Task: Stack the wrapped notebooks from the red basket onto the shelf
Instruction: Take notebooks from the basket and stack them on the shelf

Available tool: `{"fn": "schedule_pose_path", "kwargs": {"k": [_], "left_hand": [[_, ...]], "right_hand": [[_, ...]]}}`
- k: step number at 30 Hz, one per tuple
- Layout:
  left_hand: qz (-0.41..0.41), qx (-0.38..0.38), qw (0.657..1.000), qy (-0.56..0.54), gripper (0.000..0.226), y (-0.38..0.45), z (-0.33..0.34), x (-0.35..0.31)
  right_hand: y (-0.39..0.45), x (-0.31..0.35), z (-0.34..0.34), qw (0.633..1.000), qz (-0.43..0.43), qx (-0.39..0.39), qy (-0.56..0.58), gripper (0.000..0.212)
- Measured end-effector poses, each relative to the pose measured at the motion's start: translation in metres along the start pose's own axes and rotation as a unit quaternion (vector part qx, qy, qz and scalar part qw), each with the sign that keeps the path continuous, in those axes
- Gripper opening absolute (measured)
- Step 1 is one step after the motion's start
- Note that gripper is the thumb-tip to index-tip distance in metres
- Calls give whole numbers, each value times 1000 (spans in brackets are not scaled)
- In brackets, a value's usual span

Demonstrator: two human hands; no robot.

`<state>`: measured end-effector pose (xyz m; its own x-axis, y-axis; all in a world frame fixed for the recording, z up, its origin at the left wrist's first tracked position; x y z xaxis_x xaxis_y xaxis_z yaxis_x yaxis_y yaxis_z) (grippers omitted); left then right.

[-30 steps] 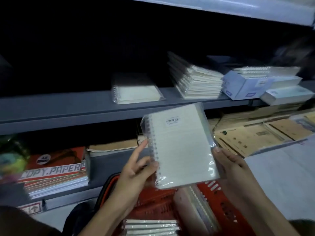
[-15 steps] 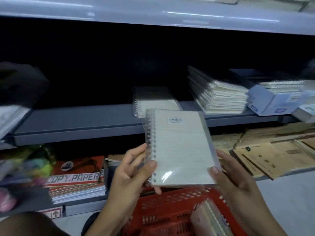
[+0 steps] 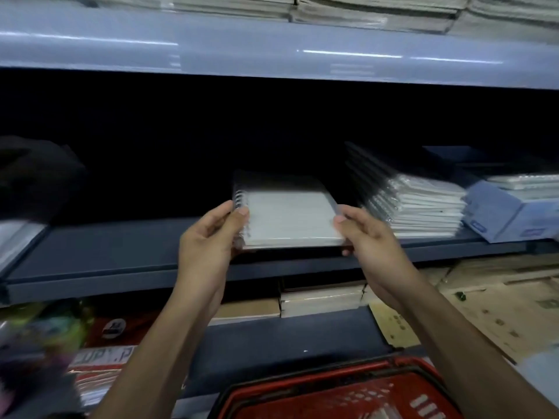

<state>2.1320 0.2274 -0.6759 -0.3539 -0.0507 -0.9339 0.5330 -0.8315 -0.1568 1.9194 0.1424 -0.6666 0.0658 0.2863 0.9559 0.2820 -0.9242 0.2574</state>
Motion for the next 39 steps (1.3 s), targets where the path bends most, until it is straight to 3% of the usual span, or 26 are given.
{"fn": "schedule_pose_path", "kwargs": {"k": [6, 9, 16, 27, 34, 36, 39], "left_hand": [[28, -58, 991, 118, 33, 41, 5, 1], [25, -53, 985, 164, 34, 42, 4, 3], [30, -6, 977, 211, 58, 28, 0, 10], [122, -28, 967, 222, 60, -6, -4, 12], [203, 14, 957, 208, 33, -79, 3, 69], [164, 47, 963, 210, 26, -98, 4, 107], [13, 113, 959, 259, 26, -121, 12, 171]], "right_hand": [[53, -12, 12, 992, -5, -15, -121, 35], [57, -28, 14, 975, 7, 23, -221, 54], [33, -34, 2, 991, 5, 47, -121, 72], [-15, -22, -12, 985, -66, -14, -161, 59], [-113, -47, -71, 968, -95, -99, -212, 19], [-149, -78, -92, 965, -32, -88, -244, 16], [-196, -141, -114, 939, 87, 2, -332, 23]]}}
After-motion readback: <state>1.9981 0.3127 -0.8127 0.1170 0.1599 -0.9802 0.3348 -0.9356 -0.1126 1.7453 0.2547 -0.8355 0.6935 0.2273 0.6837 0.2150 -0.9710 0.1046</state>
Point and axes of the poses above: each hand's wrist, its own y-axis towards the middle knuckle, its own z-axis out of the palm, x = y × z, the point moved 3 cm from there along y, towards the middle knuckle, and after that the axes turned 10 degrees about -z, right-handed, at the moved point
